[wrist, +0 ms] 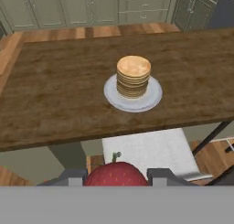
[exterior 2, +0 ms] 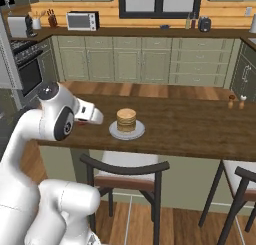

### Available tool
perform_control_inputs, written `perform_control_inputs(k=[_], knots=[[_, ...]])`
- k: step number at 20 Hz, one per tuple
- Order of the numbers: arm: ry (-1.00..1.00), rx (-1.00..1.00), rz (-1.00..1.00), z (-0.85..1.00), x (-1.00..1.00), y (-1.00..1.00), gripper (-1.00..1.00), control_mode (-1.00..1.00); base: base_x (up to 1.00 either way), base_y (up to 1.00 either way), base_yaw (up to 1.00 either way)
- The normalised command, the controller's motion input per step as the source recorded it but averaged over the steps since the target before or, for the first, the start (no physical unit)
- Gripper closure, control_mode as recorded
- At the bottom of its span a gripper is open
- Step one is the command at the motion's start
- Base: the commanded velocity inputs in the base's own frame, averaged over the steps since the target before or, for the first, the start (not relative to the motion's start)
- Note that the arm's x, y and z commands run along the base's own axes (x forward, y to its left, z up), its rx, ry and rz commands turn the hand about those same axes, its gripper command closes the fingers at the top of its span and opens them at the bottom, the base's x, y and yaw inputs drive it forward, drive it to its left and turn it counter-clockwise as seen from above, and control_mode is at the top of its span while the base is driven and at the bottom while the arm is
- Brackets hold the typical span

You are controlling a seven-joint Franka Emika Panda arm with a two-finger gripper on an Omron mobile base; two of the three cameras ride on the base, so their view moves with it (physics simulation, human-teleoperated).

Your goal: Take the strawberry from the fridge and place it on top of the pancake, located on the dining counter.

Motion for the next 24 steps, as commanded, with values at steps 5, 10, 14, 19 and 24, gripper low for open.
perform_control_inputs(k=[5, 10, 14, 19, 24], knots=[[0.19, 0.11, 0.00, 0.00, 1.00, -0.68, 1.00, -1.00, 0.00, 0.00, 0.00], [0.29, 0.13, -0.02, -0.04, 1.00, -0.52, 1.00, -1.00, 0.00, 0.00, 0.00], [0.36, -0.01, -0.11, -0.04, 1.00, 0.00, 1.00, -1.00, 0.00, 0.00, 0.00], [0.07, -0.08, -0.14, -0.41, 1.00, 0.00, 1.00, -1.00, 0.00, 0.00, 0.00], [-0.15, -0.11, -0.07, -0.76, 0.92, 0.00, 1.00, -1.00, 0.00, 0.00, 0.00]])
